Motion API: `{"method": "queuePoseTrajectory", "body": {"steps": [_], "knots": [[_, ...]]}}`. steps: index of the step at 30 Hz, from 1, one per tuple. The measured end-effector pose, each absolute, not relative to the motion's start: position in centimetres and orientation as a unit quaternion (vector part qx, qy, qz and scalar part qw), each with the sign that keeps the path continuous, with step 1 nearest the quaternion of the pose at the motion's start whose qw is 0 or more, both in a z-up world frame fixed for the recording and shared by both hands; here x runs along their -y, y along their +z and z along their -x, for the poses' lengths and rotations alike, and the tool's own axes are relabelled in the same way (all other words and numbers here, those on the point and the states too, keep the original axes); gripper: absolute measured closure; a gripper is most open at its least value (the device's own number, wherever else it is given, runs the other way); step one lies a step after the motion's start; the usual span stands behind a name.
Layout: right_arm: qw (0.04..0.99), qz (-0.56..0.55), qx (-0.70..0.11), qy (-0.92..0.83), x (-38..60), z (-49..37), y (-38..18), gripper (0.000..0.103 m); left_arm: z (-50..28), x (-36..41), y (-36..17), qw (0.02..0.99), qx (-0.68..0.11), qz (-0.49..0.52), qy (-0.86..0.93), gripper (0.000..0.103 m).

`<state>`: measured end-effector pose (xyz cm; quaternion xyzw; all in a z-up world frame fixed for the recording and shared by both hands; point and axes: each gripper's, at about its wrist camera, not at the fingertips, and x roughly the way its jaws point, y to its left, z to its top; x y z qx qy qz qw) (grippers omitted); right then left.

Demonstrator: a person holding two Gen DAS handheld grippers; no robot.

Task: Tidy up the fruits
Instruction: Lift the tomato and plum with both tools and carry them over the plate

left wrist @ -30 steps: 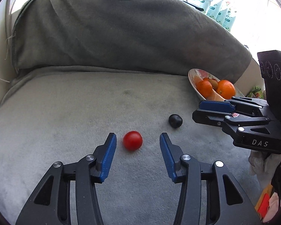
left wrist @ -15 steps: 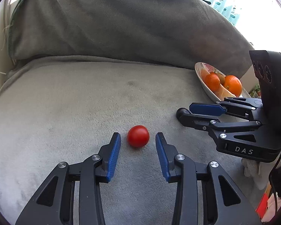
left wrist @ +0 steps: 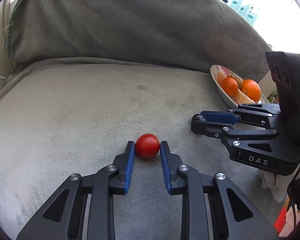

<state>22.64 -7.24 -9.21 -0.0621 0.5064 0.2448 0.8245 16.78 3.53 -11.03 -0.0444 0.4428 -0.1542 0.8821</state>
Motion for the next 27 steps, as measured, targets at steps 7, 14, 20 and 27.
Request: {"method": "queuePoseTrajectory", "body": {"steps": [7, 14, 20, 27], "knots": [[0.830, 0.058, -0.499, 0.242, 8.3, -22.0, -8.4, 0.079, -16.9, -3.4, -10.8, 0.883, -0.440, 0.050, -0.154, 0.079], [0.843, 0.051, -0.480, 0.239, 9.8, -21.1, -6.4, 0.079, -16.4, -3.4, -9.5, 0.887, -0.429, 0.053, -0.160, 0.079], [0.854, 0.043, -0.463, 0.232, 11.5, -19.9, -4.7, 0.079, -16.4, -2.5, -8.0, 0.893, -0.415, 0.049, -0.170, 0.079], [0.867, 0.041, -0.447, 0.217, 13.9, -18.8, -2.8, 0.079, -17.1, -0.5, -6.8, 0.895, -0.402, 0.041, -0.189, 0.079]]}}
